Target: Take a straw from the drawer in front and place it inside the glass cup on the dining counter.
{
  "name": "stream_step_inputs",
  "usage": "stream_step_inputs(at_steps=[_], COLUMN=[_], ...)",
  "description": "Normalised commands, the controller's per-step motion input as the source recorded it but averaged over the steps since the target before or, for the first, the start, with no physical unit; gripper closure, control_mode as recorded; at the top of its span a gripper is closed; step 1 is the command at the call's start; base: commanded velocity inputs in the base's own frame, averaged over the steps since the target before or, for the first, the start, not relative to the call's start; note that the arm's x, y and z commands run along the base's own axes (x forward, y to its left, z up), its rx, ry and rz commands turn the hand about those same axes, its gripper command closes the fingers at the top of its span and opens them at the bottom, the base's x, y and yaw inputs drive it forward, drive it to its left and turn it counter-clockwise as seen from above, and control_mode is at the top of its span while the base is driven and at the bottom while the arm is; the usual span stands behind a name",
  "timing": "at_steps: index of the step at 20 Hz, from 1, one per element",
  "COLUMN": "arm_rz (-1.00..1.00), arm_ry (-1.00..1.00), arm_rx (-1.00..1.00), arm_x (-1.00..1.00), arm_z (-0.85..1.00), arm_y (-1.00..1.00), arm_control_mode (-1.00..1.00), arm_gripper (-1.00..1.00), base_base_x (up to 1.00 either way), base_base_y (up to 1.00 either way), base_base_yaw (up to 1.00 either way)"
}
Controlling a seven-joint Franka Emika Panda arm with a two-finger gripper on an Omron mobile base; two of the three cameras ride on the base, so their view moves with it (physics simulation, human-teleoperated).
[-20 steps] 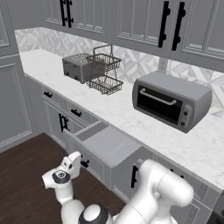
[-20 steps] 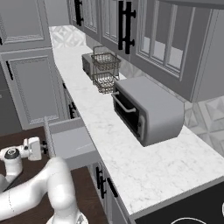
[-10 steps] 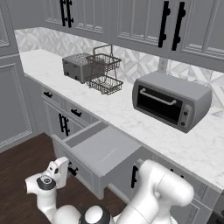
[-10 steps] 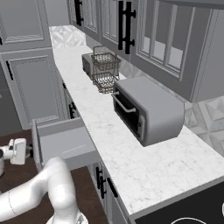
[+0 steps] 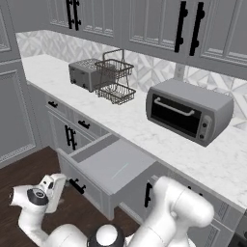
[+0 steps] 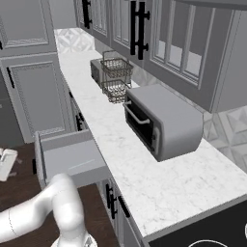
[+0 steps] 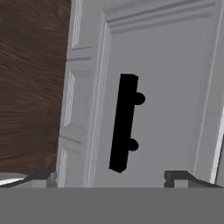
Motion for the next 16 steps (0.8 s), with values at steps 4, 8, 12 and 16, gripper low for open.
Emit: stream_step_inputs(at_steps=[4,8,12,16], arm_rz=[-0.11,-0.19,-0.21,-0.18], arm_ry=[-0.05,-0.01,0.0,0.0], arm_rx=[0.44,0.47,0.42,0.34], arm_x=[-0.89,-0.17,0.31,0.51], arm_z=[1.0,1.0,0.98,0.49], arm_y=[-0.44,-0.96,-1.0,-0.91], arm_control_mode=[-1.0,-1.0,-1.0,-1.0], arm_gripper=[-1.0,-1.0,-1.0,-1.0], base_base_x=[0.0,0.0,0.0,0.0], base_base_y=[0.0,0.0,0.0,0.0], base_base_yaw=[0.0,0.0,0.0,0.0])
